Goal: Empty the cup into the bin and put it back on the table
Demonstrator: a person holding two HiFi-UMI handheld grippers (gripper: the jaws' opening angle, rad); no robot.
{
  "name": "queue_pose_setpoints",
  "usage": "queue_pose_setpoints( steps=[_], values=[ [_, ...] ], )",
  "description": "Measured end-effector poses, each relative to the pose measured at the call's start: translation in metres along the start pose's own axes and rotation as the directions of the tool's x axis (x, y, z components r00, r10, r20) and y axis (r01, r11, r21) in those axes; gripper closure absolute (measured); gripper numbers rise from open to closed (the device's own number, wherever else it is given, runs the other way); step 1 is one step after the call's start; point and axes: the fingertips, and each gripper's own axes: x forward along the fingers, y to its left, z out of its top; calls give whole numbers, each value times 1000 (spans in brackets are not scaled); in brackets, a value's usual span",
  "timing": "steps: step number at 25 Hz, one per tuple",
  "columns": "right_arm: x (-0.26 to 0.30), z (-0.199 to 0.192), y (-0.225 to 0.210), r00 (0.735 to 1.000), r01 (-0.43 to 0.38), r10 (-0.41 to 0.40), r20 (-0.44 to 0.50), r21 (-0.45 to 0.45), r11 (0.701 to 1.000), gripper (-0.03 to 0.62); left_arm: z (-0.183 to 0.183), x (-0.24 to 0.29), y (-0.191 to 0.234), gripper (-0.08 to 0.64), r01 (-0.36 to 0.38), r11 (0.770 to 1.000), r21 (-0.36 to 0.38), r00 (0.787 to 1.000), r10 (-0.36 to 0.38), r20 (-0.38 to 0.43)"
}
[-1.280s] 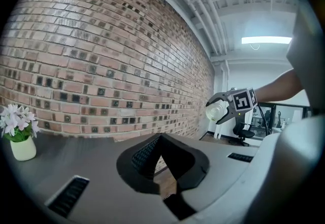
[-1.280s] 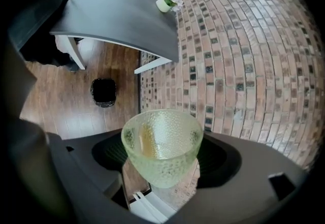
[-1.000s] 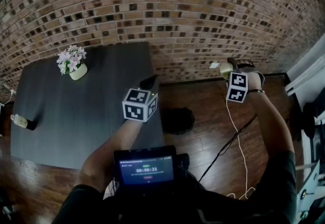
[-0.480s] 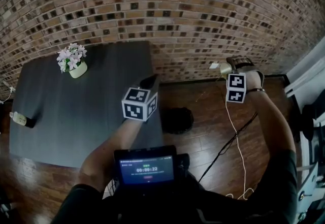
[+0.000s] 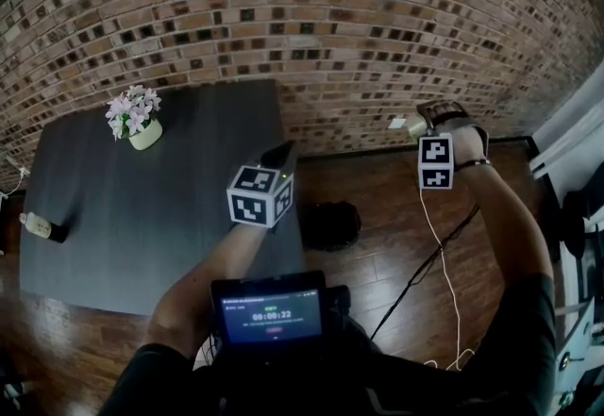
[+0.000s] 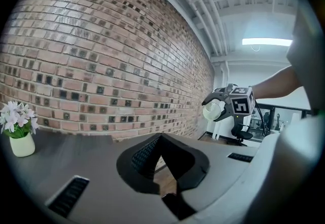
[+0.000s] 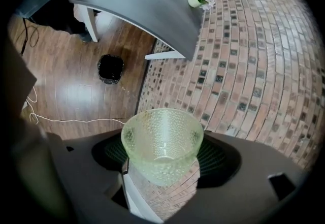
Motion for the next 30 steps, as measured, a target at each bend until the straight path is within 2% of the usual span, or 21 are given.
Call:
queue_pose_setpoints(
  steps=[13,24,30],
  values=[
    [-3,-2,-2,1000,1,-2,-25,-29,1000,201,2,-3,0,557,-2,1000,13,1000,2,2],
    [-5,7,7,1000,-6,6,10,-14,1000,201,-2,-7,-1,557,0,1000,19,1000,0,-8],
    [-4,8,10,1000,-18,18,10,28,999,201,-5,-9,0,557,4,1000,16,1000,-4,-16]
  ],
)
